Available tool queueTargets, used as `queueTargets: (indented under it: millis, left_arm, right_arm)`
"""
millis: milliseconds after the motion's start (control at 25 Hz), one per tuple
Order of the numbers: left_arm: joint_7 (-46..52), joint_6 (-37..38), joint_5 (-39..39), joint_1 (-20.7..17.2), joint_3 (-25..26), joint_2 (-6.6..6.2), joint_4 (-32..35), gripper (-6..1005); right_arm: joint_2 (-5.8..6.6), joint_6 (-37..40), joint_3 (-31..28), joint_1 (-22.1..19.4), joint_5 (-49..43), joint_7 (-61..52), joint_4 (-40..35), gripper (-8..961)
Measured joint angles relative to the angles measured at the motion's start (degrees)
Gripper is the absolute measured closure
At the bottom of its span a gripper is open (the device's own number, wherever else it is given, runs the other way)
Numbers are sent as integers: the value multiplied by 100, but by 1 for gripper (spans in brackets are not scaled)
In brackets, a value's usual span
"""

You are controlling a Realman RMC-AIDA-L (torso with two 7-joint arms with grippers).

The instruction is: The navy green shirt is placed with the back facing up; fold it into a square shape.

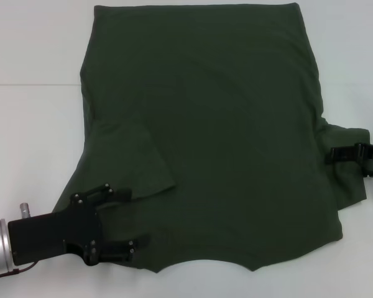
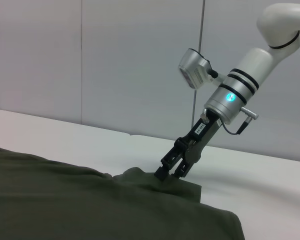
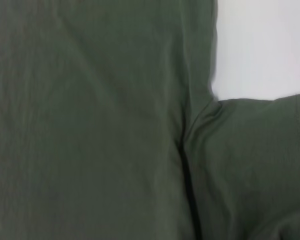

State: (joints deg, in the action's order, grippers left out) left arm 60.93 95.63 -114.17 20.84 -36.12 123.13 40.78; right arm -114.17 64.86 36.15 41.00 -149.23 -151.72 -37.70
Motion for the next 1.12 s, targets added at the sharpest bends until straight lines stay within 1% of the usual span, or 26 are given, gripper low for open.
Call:
queueTargets:
  millis: [80,240,520,720,920,1120]
  left_arm:
    - [1,0,2,0,5,0,0,62]
    - [5,-1,8,2,15,0,0,62]
    - [22,25,53,4,60,6,23,62]
    - [24,17,54,8,71,9,18,61]
    - [25,-4,56,15,70,9,22,61]
    - [25,-9,56,16,70,9,26,61]
  right_arm:
    - [0,-9,0,4,0,1,0,28]
    - [0,-7,10,1,-2,1,-39,60]
    - [-12,-72,370,-9,-26,35,-89,115]
    - [-16,-94,378,4,-17,29,-97,329]
    - [-7,-97,383,4,-17,20,-97,582]
    - [-3,-97,385,0,-25,17,-97,780]
